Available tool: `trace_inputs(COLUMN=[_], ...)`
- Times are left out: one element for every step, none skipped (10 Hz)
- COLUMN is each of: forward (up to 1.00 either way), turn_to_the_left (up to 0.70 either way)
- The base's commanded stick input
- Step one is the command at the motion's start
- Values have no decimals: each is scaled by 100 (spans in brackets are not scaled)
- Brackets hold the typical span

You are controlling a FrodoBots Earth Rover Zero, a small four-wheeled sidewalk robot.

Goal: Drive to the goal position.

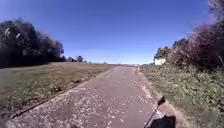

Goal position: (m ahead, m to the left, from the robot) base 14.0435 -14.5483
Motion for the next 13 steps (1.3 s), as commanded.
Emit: trace_inputs(forward=[70, 70, 70, 70, 70, 70, 70, 70, 70, 70, 70, 70, 70], turn_to_the_left=[2, 2, 1, 0, 0, 0, 0, 0, -9, -25, -31, -31, -26])
